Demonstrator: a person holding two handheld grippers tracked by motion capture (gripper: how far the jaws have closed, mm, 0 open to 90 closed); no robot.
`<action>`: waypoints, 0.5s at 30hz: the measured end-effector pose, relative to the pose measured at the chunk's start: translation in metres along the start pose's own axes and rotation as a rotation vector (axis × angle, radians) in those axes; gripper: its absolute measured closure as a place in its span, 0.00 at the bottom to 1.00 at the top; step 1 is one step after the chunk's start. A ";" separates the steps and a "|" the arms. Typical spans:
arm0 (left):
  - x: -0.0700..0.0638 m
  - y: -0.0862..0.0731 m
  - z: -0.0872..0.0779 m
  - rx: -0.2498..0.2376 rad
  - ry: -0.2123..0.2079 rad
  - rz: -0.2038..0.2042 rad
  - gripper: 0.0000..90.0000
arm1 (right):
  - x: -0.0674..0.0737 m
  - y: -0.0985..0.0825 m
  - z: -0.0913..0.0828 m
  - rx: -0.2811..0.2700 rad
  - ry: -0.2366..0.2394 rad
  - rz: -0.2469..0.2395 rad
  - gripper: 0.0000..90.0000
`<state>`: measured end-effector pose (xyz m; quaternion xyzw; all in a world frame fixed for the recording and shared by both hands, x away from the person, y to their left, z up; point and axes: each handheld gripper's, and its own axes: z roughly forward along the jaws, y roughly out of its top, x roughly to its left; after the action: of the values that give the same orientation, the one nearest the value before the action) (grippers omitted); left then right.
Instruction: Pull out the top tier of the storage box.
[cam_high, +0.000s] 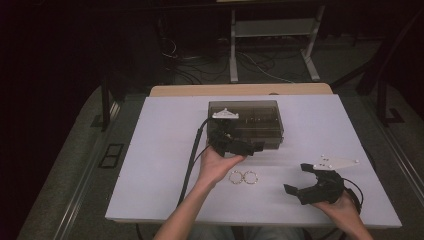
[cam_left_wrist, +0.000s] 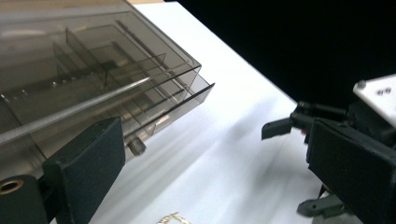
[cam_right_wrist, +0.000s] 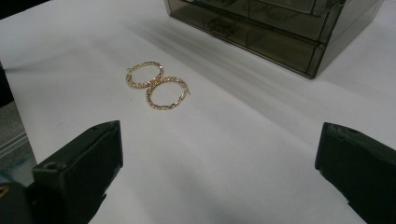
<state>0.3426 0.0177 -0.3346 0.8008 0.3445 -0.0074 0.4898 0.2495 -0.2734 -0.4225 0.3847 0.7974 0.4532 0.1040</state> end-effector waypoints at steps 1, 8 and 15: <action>-0.001 0.003 -0.001 0.014 0.004 0.025 0.05 | 0.000 0.000 0.000 0.000 0.000 0.000 0.00; 0.002 0.023 -0.003 0.095 0.014 0.158 0.06 | -0.001 0.000 -0.001 -0.001 0.002 0.008 0.00; 0.006 0.034 0.000 0.181 0.024 0.272 0.07 | -0.001 0.000 -0.001 -0.001 0.001 0.006 0.00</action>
<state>0.3657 0.0114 -0.3104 0.8810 0.2367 0.0379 0.4080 0.2492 -0.2747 -0.4221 0.3870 0.7961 0.4540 0.1022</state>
